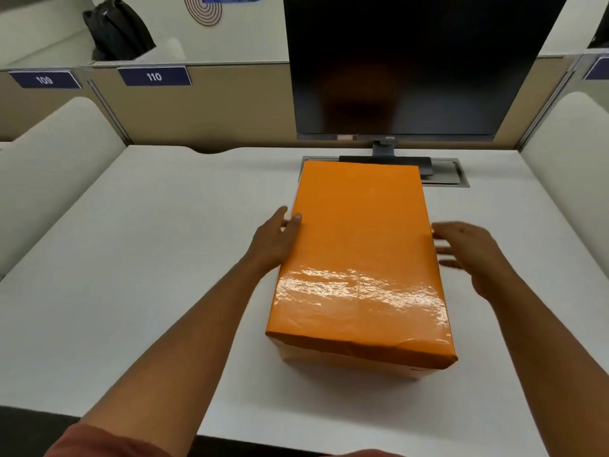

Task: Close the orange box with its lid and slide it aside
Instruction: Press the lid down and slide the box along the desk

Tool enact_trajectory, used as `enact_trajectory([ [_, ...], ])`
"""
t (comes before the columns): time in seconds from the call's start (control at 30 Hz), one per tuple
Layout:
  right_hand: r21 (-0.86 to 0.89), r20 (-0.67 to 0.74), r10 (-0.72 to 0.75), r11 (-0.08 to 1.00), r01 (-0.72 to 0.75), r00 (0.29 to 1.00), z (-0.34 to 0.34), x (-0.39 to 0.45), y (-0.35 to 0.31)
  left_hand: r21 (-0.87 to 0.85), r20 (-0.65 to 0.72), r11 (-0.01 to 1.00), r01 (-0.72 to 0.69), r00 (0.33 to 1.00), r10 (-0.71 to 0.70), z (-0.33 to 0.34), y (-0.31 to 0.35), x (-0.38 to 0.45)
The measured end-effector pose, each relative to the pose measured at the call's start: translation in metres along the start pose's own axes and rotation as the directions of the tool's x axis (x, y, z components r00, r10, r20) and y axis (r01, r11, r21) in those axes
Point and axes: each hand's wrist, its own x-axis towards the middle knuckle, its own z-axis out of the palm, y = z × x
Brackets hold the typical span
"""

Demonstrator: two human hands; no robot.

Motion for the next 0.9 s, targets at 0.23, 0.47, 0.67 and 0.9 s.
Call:
enact_trajectory([
  [0.23,-0.005,0.368,0.221,0.972,-0.236,0.903,-0.002,-0.015,0.024,-0.225,0.455,0.904,0.364,0.859,-0.233,-0.034,-0.030,-0.012],
  [0.47,0.005,0.446,0.066,0.997,-0.077,0.893,0.028,0.005,-0.001,-0.354,0.215,0.883,0.308,0.946,-0.244,-0.054,-0.029,-0.003],
  [0.67,0.041,0.496,-0.008,0.999,-0.014,0.868,0.081,0.021,-0.029,-0.476,0.058,0.821,0.316,0.942,-0.329,-0.085,-0.046,0.002],
  [0.9,0.072,0.526,-0.086,0.996,0.056,0.846,0.172,0.022,-0.067,-0.478,-0.070,0.815,0.327,0.911,-0.406,-0.145,-0.089,0.005],
])
